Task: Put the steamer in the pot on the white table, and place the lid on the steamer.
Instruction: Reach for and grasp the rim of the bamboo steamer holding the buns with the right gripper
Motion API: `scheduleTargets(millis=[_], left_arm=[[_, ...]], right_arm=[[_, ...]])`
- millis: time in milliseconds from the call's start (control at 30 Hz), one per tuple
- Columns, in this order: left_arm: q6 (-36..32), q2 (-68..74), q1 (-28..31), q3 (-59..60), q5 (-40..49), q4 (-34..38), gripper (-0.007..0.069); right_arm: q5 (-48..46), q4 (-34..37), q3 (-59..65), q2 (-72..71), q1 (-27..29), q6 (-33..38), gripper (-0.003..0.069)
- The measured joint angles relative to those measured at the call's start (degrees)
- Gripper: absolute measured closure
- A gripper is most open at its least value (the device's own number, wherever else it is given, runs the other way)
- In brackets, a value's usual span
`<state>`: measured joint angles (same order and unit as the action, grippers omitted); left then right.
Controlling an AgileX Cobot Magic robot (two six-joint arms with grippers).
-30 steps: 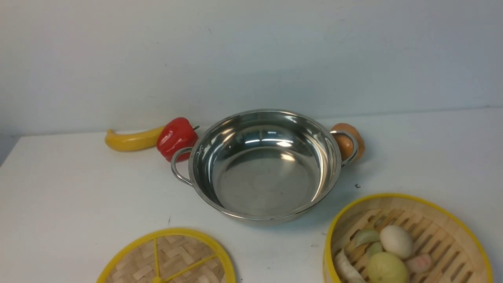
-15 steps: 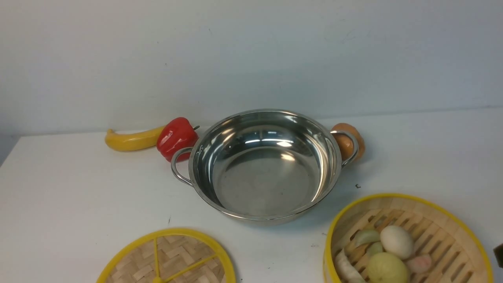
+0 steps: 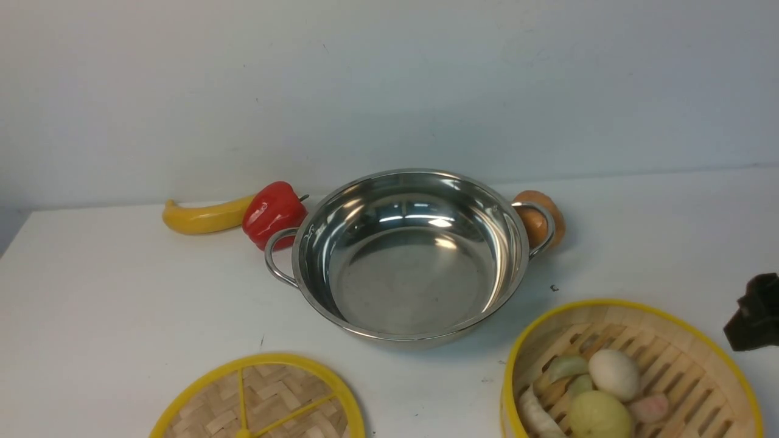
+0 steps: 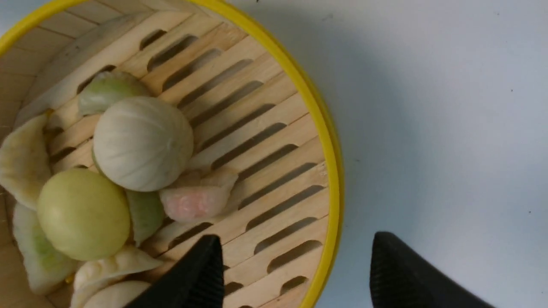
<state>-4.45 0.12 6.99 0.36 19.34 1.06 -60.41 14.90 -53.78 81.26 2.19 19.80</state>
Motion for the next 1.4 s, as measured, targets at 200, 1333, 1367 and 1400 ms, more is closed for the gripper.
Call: scheduleTargets(millis=[200,1333,1367,1400], left_arm=[[0.00,0.00,0.00,0.00,0.00,0.00,0.0384],[0.00,0.00,0.00,0.00,0.00,0.00,0.0384],[0.00,0.00,0.00,0.00,0.00,0.00,0.0384],[0.00,0.00,0.00,0.00,0.00,0.00,0.0384]], right_arm=[[0.10,-3.63,0.00,4.69,0.00,0.38,0.0211],[7.74,-13.89,-0.11,15.50,-6.88,-5.69,0.0384],[7.81,-14.44,-0.11,15.50,-6.88,-6.42,0.0393],[7.81,-14.44,-0.11,15.50,-6.88,-6.50,0.0398]])
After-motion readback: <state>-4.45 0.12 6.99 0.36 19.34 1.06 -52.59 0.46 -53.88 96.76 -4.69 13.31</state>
